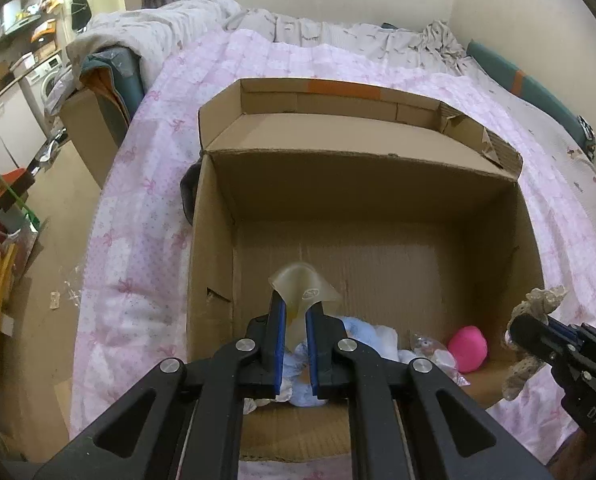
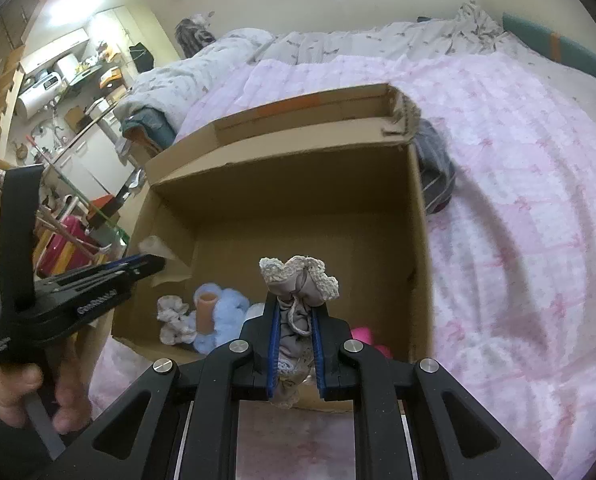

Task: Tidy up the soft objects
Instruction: 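Carry the lace scrunchie and tan scrap over the box with both tools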

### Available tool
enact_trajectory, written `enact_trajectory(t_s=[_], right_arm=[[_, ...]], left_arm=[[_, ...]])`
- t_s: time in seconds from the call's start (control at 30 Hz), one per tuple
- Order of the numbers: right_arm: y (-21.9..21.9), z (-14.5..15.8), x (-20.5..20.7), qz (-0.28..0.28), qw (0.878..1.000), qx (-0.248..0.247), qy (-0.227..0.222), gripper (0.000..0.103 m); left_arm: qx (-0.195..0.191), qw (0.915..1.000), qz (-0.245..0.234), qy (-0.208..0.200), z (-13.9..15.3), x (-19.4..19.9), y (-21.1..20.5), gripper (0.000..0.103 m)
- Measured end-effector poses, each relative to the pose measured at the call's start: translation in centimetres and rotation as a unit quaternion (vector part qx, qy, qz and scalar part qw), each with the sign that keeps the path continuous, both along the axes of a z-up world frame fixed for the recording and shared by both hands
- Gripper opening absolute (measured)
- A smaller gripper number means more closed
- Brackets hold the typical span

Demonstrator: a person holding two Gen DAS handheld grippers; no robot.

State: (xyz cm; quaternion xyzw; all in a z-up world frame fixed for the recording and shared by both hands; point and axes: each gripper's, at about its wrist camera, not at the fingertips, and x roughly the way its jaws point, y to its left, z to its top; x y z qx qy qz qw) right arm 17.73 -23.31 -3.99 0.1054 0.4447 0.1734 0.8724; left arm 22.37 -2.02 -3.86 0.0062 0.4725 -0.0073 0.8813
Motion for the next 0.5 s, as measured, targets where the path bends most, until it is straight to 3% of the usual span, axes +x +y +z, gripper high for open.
enact_trajectory(t_s=[0.3,0.5], right_arm=[[1.0,-1.5,0.3,0.007,1.000,-0.014,0.021,0.016],[1.1,-1.8,0.4,0.006,0.999,-0.017,0.028,0.016]], left_arm=[[-0.001,0.9996,-0.026,-0.002,-0.6,-0.5,-1.3,0.009],[0.020,0.9992,-0.031,-0.013,-0.6,-0.9,-2.0,0.038]])
